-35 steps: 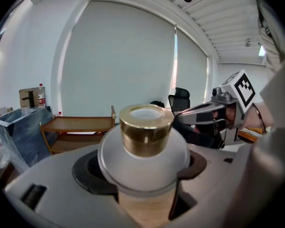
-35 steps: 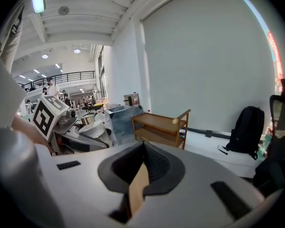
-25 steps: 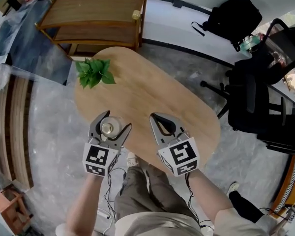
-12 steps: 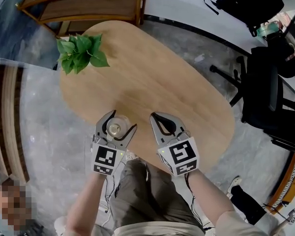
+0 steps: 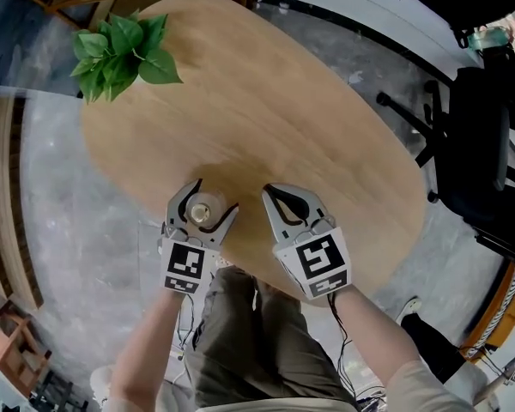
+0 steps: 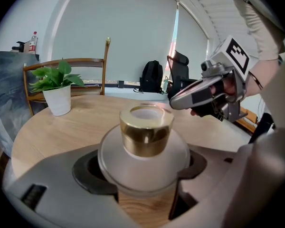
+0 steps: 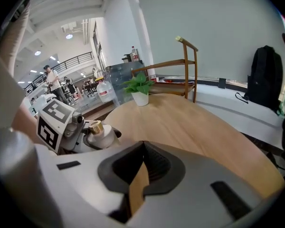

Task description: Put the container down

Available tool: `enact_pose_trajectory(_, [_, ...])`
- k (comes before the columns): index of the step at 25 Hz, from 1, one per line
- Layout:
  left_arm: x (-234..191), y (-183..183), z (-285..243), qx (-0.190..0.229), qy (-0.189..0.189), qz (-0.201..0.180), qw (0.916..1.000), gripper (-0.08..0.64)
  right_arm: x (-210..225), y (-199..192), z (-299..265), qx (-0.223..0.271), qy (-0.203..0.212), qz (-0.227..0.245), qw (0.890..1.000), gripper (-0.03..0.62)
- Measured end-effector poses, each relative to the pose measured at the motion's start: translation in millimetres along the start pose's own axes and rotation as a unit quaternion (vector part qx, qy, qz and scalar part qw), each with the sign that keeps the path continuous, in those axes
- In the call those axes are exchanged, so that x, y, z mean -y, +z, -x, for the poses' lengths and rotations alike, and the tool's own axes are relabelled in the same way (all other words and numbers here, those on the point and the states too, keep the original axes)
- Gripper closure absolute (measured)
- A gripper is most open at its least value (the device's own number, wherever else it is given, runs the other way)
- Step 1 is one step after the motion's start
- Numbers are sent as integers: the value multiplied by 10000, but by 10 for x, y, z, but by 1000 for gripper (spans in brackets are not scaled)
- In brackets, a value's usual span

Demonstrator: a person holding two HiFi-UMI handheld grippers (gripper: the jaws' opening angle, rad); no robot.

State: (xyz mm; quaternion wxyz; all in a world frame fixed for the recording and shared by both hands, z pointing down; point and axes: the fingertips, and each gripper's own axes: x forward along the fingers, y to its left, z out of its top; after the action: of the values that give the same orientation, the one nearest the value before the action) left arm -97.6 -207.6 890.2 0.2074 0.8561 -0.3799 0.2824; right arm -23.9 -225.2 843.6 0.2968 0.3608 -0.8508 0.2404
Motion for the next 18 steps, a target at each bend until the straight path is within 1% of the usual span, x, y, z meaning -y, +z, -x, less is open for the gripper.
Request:
enact_pose_trajectory(2, [11, -73, -27, 14, 26, -116, 9999, 224, -32, -61, -44, -41, 39, -7, 10000, 597])
enact_pose_trajectory(5, [11, -127, -38, 142, 145, -266, 9994, 224, -69, -136, -97, -88, 52, -30, 9999, 597])
enact_pose_trajectory(9, [62, -218, -78, 119, 111, -317, 9994, 224, 20, -214, -124, -77, -103, -153, 9998, 597])
enact_pose_trajectory(11, [89, -267, -100, 105, 98, -413, 9990, 224, 55, -238, -140, -82, -150, -225, 9996, 597])
enact_pose_trajectory(14, [86, -278, -102, 185, 183, -573, 9980, 222, 43, -251, -170, -95, -137, -219, 9996, 597])
enact_pose_trajectory(16, [78, -267, -101, 249, 221, -585, 9977, 222, 30, -258, -175, -104, -104, -215, 9997, 597])
enact_pose_trajectory(18, [91, -269, -107, 231, 176, -563, 9980, 222, 25, -269, -174, -117, -75, -267, 9995, 597])
